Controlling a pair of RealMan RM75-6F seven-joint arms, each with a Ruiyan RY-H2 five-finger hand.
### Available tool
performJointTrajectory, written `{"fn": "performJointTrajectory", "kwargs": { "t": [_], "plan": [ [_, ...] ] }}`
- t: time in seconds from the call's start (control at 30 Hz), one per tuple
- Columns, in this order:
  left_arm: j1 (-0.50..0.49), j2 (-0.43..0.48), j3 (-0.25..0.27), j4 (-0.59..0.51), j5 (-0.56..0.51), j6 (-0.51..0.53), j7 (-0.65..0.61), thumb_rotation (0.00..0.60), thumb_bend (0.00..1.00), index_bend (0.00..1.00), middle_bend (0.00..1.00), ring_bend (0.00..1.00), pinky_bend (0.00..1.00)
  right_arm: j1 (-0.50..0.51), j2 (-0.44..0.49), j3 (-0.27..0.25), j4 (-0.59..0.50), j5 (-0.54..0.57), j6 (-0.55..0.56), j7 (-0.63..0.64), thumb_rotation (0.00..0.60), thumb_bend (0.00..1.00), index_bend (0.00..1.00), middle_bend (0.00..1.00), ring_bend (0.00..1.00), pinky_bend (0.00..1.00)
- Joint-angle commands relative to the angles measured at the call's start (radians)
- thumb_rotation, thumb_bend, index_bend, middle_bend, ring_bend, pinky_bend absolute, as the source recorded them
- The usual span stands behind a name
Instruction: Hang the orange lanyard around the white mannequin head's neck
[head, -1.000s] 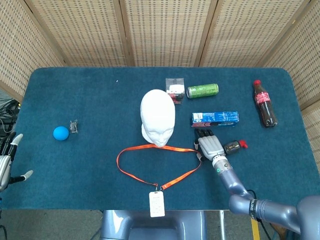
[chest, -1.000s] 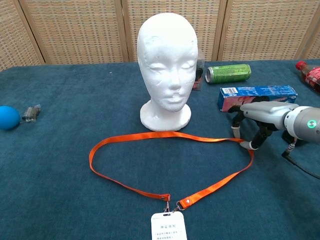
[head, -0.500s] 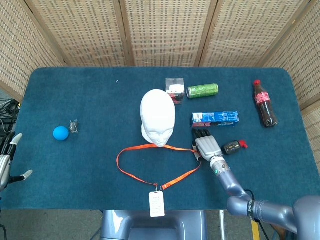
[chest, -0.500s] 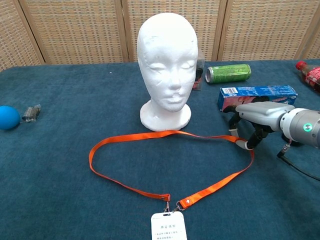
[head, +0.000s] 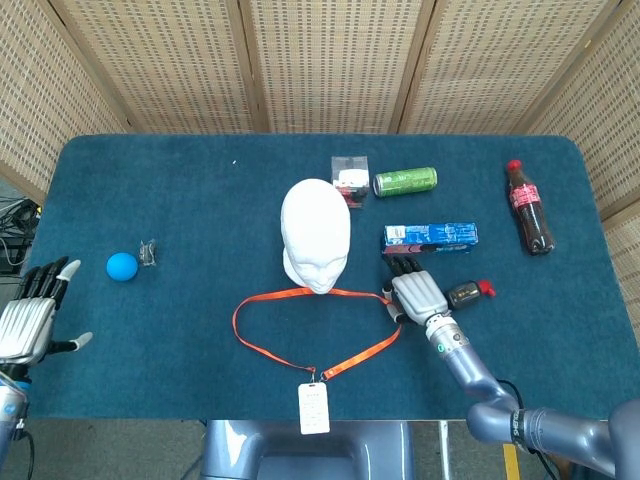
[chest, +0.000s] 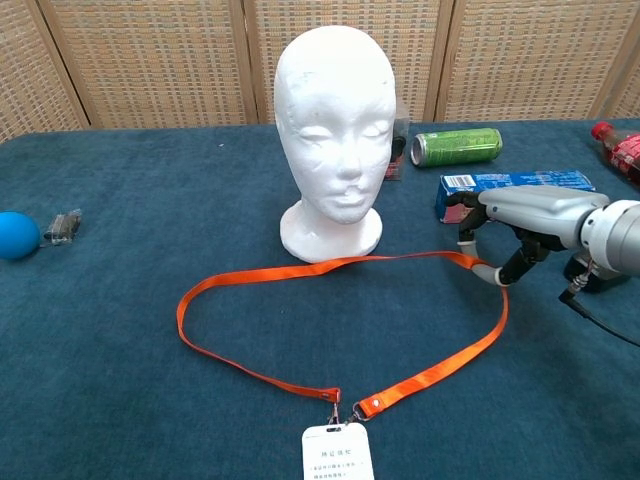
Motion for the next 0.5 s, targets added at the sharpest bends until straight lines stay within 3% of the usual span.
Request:
{"fn": "performJointTrajectory", "kwargs": {
  "t": [0.03, 0.1, 0.17, 0.5],
  "plan": [
    [-0.112, -0.051, -0.053, 0.014, 0.013, -0.122, -0.106, 0.600, 0.02, 0.12, 0.00, 0.00, 0.00, -0.013, 0.029, 0.002, -0.042, -0.022, 0.014, 0.023, 0.600, 0.69, 0.72, 0.00, 0.00, 0.00],
    [-0.160, -0.094, -0.072, 0.068, 0.041, -0.160, -0.202, 0.600, 0.09, 0.24, 0.00, 0.00, 0.00, -0.017, 0.037, 0.005, -0.058, -0.028, 0.020, 0.027, 0.600, 0.69, 0.72, 0.00, 0.00, 0.00],
    [-0.227, -0.156, -0.083, 0.150, 0.054, -0.225, -0.244, 0.600, 0.13, 0.28, 0.00, 0.00, 0.00, -0.018, 0.047, 0.007, -0.072, -0.031, 0.027, 0.020, 0.600, 0.69, 0.72, 0.00, 0.00, 0.00],
    [-0.401, -0.330, -0.072, 0.363, 0.053, -0.420, -0.286, 0.600, 0.24, 0.36, 0.00, 0.00, 0.00, -0.024, 0.063, 0.009, -0.099, -0.036, 0.030, 0.018, 0.600, 0.69, 0.72, 0.00, 0.00, 0.00]
  ]
}}
